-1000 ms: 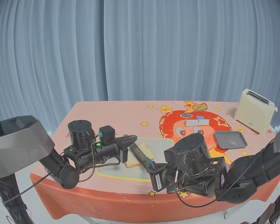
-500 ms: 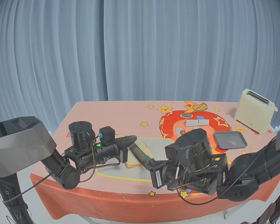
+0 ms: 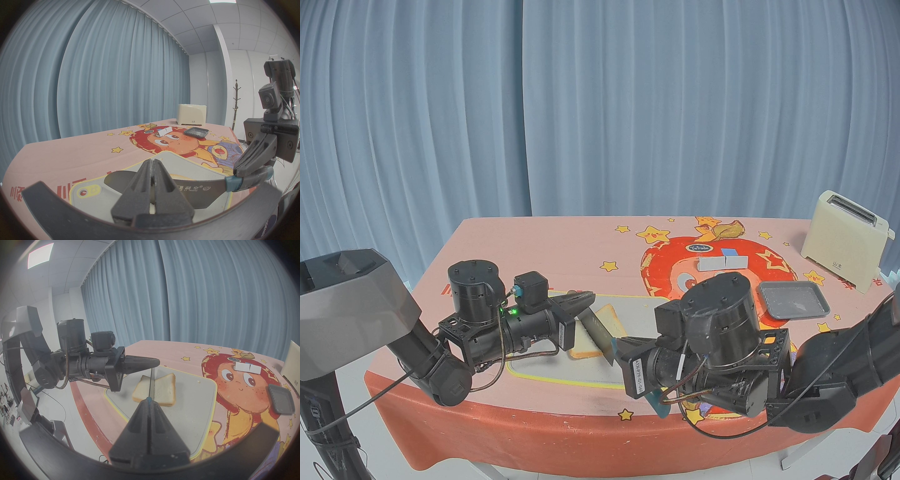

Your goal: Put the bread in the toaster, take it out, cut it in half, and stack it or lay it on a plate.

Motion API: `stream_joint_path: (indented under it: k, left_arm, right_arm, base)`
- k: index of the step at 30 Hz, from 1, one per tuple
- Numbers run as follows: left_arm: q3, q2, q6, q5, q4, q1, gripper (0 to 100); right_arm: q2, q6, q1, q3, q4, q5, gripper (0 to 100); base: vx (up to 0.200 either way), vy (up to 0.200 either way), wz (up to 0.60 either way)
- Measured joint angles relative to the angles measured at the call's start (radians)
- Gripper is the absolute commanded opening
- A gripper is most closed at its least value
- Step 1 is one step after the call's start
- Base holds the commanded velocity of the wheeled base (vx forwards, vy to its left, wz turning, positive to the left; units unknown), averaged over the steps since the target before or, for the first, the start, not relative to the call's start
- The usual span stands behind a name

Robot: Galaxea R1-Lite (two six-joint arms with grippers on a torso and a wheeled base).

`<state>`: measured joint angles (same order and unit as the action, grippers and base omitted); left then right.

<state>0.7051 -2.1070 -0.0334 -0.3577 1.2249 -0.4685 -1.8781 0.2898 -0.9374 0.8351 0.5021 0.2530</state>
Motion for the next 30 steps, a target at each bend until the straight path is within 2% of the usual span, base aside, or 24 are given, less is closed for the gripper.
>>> stream_joint_path:
  k: [30]
  left_arm:
    - [-0.001,0.055,0.001,0.0,-0.007,-0.001,0]
  right_arm:
    - [-0.011,-0.001,-0.003,-0.01,-0.001,-0.002,0]
  base:
    - [0.0,0.0,0.0]
